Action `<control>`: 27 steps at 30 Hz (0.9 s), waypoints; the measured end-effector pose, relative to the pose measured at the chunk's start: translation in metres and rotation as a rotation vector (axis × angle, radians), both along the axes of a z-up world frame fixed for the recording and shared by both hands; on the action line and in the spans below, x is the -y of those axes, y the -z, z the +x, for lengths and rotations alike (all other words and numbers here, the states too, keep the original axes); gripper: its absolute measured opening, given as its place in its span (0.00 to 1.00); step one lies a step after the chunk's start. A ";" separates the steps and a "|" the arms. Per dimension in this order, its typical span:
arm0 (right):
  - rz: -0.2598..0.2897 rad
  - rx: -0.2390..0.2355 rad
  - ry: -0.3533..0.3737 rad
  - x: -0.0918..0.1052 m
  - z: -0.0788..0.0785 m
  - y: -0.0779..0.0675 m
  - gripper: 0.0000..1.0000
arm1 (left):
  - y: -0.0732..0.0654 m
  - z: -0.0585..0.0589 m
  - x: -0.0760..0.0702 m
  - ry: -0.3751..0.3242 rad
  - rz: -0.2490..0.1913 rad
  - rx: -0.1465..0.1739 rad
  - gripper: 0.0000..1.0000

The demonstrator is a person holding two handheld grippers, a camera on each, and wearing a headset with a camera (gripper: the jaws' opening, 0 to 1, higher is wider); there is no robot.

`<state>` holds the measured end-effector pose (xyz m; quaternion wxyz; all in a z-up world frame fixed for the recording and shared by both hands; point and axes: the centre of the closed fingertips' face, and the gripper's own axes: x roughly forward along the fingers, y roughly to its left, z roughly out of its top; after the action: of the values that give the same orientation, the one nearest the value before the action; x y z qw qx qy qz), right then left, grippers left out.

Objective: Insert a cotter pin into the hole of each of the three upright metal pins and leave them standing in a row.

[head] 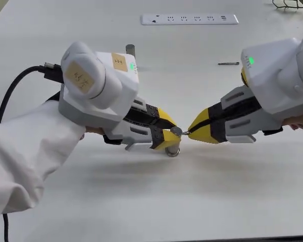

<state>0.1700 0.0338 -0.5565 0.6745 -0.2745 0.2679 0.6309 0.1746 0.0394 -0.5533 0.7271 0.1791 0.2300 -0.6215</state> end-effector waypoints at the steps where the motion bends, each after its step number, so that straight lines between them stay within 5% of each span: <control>1: 0.002 0.001 -0.003 -0.001 0.000 0.000 0.00 | 0.000 0.000 0.000 -0.001 -0.001 0.000 0.10; 13: 0.001 0.018 -0.008 -0.004 0.003 -0.003 0.00 | 0.000 0.001 0.000 -0.019 -0.015 -0.016 0.10; 17: 0.001 0.030 0.006 -0.002 0.006 -0.004 0.10 | -0.002 -0.002 -0.003 -0.028 -0.040 -0.036 0.15; 19: 0.001 0.025 0.014 0.000 0.006 -0.005 0.11 | -0.003 -0.004 -0.006 -0.042 -0.061 -0.050 0.21; 22: 0.009 0.014 0.033 0.001 0.006 -0.005 0.14 | -0.005 -0.009 -0.010 -0.087 -0.106 -0.127 0.35; 27: 0.022 -0.012 0.047 0.000 0.004 -0.005 0.17 | -0.007 -0.013 -0.020 -0.113 -0.143 -0.142 0.53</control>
<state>0.1739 0.0342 -0.5519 0.6906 -0.2569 0.2713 0.6192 0.1614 0.0593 -0.5467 0.7537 0.0690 0.2459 -0.6055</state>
